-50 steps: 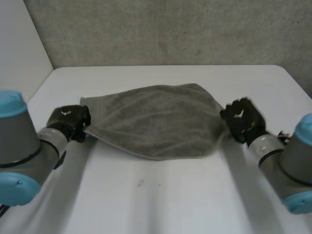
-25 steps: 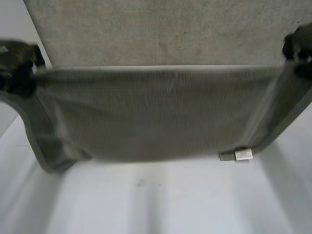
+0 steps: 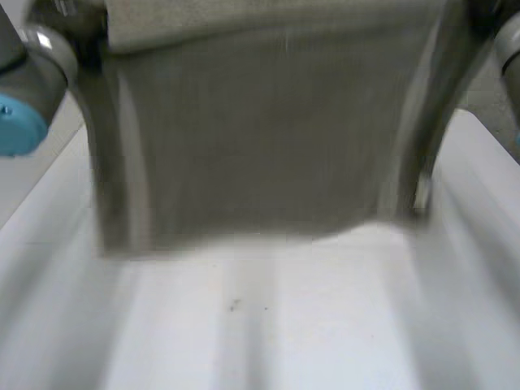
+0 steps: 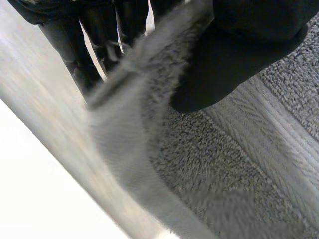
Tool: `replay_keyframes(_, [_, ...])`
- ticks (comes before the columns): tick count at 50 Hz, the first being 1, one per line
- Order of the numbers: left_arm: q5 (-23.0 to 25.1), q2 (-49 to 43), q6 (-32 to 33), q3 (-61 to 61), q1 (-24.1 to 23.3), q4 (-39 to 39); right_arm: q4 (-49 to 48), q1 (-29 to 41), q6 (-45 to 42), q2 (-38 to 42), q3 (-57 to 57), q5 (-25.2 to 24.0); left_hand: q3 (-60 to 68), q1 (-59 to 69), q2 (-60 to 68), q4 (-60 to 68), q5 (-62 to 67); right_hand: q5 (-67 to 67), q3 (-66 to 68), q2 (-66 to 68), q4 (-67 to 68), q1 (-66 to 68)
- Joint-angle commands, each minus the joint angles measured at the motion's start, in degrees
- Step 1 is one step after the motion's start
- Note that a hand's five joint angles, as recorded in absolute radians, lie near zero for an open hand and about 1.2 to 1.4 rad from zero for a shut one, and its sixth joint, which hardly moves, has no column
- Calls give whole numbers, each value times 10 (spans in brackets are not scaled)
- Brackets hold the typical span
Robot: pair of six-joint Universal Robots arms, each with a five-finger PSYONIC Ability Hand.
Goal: Fold the towel.
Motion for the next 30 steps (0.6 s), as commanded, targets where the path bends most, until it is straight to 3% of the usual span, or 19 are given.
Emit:
replay_keyframes(1, [-1,36,-83,-8,-7,171,-158,-5,58,-94,93,-5,103,120,102,102,105,138,119,125,116,244])
replay_keyframes(7, [8,80,-108,-156,1,180,-108,-5,60,-103,142,-21,103,120,102,102,105,138,119,125,116,244])
replay_keyframes(11, [10,81,-108,-265,1,183,-59,-7,62,-92,197,-82,103,120,102,102,105,138,119,125,116,244])
replay_keyframes(16, [32,73,-107,-363,3,205,-50,-12,60,-46,253,-117,103,120,102,102,105,138,119,125,116,244])
replay_keyframes(25, [38,19,-104,-500,3,239,-26,-13,26,56,334,-118,103,120,102,102,105,138,119,125,116,244])
replay_keyframes(30, [39,26,-98,-570,4,234,36,-15,-27,56,361,-118,103,120,102,102,105,138,119,125,116,244])
